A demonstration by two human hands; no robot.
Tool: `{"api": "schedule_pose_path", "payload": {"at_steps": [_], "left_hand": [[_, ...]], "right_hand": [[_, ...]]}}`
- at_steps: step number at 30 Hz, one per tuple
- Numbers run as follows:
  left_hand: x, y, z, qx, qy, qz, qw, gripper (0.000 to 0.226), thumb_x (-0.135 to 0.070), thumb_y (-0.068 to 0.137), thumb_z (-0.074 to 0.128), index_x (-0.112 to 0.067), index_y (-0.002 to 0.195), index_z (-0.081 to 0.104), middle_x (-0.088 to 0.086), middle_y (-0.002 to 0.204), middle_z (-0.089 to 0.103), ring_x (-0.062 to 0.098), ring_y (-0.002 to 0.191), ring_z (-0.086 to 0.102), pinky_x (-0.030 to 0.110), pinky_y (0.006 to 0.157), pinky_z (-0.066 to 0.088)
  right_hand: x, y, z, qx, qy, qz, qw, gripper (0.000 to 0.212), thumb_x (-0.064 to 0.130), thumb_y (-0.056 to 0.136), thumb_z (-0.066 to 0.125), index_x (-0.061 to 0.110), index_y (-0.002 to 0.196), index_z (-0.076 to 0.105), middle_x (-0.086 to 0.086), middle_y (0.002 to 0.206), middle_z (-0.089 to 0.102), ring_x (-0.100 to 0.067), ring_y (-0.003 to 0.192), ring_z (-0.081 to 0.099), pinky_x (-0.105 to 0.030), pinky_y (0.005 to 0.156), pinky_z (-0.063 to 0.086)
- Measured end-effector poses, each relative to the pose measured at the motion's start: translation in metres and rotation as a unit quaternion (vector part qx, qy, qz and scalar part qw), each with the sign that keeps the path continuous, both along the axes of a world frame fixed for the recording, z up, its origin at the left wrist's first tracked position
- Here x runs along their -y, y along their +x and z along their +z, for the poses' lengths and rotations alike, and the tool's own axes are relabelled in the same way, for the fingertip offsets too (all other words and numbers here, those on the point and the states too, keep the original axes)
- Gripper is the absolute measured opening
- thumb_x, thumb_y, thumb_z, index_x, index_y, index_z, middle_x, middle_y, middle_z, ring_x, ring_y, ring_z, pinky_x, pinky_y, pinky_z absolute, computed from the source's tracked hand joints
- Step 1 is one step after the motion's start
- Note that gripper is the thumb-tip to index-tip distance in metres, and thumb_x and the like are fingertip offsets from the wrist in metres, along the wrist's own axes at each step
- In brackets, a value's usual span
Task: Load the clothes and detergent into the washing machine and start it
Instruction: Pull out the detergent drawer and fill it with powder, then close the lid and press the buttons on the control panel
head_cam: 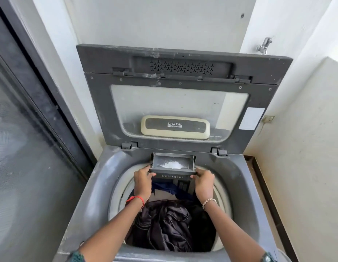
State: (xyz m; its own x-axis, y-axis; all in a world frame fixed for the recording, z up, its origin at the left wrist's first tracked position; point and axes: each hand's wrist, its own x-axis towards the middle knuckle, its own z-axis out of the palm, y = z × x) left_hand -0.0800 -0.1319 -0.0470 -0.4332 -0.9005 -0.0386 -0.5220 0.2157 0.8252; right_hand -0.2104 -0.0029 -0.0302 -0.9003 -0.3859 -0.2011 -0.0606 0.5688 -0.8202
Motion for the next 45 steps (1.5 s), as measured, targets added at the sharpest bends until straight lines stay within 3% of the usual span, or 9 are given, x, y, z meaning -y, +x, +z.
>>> {"api": "schedule_pose_path", "payload": {"at_steps": [4,9,12,16,31,35,40,43,45], "left_hand": [[0.003,0.003,-0.001,0.006,-0.02,-0.019,1.0,0.023,-0.005,0.087,0.061,0.002,0.109,0.067,0.021,0.122,0.061,0.031,0.111,0.059,0.035,0.096,0.046],[0.011,-0.005,0.006,-0.011,-0.052,-0.015,0.998,0.012,-0.004,0.085,0.063,0.002,0.091,0.072,0.02,0.099,0.07,0.028,0.091,0.066,0.036,0.085,0.051],[0.02,-0.015,0.014,0.002,-0.057,-0.015,0.998,0.017,0.0,0.082,0.066,-0.009,0.067,0.065,0.008,0.064,0.061,0.014,0.066,0.034,0.028,0.064,0.042],[0.032,-0.027,0.021,0.047,-0.047,0.001,0.998,0.007,-0.004,0.077,0.071,0.002,0.075,0.072,0.02,0.073,0.069,0.028,0.067,0.062,0.032,0.059,0.041],[0.043,-0.038,0.036,0.17,-0.094,-0.03,0.98,0.029,-0.025,0.083,0.07,0.0,0.069,0.069,0.018,0.076,0.069,0.035,0.077,0.065,0.031,0.059,0.041],[0.043,-0.045,0.066,0.131,-0.262,-0.09,0.952,0.031,-0.033,0.085,0.065,-0.004,0.075,0.067,0.011,0.079,0.068,0.028,0.078,0.064,0.031,0.058,0.042],[0.062,-0.067,0.141,-0.053,-0.59,-0.11,0.798,0.054,-0.049,0.084,0.053,-0.009,0.12,0.051,0.009,0.121,0.052,0.025,0.113,0.041,0.04,0.098,0.036],[0.076,-0.078,0.205,-0.032,-0.63,-0.099,0.77,0.08,-0.061,0.081,0.05,-0.013,0.142,0.03,0.011,0.148,0.034,0.028,0.138,0.02,0.054,0.113,0.008],[0.084,-0.085,0.241,0.019,-0.627,-0.101,0.772,0.091,-0.07,0.079,0.044,-0.014,0.148,0.02,0.01,0.155,0.02,0.027,0.144,0.011,0.059,0.111,-0.002]], "right_hand": [[0.0,-0.001,0.005,-0.01,0.001,0.012,1.0,0.027,-0.012,0.083,0.054,-0.008,0.108,0.064,-0.018,0.099,0.067,-0.032,0.096,0.063,-0.043,0.082,0.049],[0.004,-0.011,0.011,-0.063,0.035,0.039,0.997,0.019,-0.008,0.086,0.046,-0.012,0.082,0.064,-0.01,0.067,0.06,-0.01,0.046,0.041,-0.023,0.042,0.033],[0.015,-0.02,0.017,-0.078,0.055,0.047,0.994,0.017,-0.004,0.085,0.056,-0.012,0.072,0.062,-0.013,0.065,0.06,-0.022,0.06,0.052,-0.032,0.056,0.041],[0.025,-0.026,0.021,-0.112,0.09,0.072,0.987,0.017,0.0,0.087,0.055,-0.007,0.071,0.056,-0.023,0.088,0.063,-0.038,0.085,0.06,-0.04,0.071,0.049],[0.031,-0.046,0.038,-0.228,0.218,0.187,0.93,0.022,0.016,0.094,0.052,-0.005,0.095,0.055,-0.021,0.102,0.06,-0.038,0.095,0.059,-0.037,0.072,0.043],[0.037,-0.051,0.073,-0.281,0.127,0.182,0.934,0.028,0.021,0.091,0.056,-0.005,0.084,0.061,-0.023,0.088,0.065,-0.039,0.083,0.061,-0.035,0.065,0.041],[0.05,-0.057,0.165,-0.504,-0.072,0.15,0.847,0.018,0.019,0.088,0.058,0.003,0.084,0.065,-0.015,0.078,0.069,-0.034,0.07,0.064,-0.031,0.054,0.042],[0.06,-0.069,0.216,-0.628,-0.109,0.134,0.759,0.025,0.018,0.085,0.059,0.003,0.103,0.06,-0.015,0.102,0.063,-0.03,0.097,0.056,-0.037,0.08,0.049],[0.065,-0.077,0.243,-0.634,-0.056,0.143,0.758,0.046,0.024,0.085,0.058,0.002,0.125,0.048,-0.017,0.129,0.05,-0.031,0.123,0.042,-0.04,0.104,0.035]]}}
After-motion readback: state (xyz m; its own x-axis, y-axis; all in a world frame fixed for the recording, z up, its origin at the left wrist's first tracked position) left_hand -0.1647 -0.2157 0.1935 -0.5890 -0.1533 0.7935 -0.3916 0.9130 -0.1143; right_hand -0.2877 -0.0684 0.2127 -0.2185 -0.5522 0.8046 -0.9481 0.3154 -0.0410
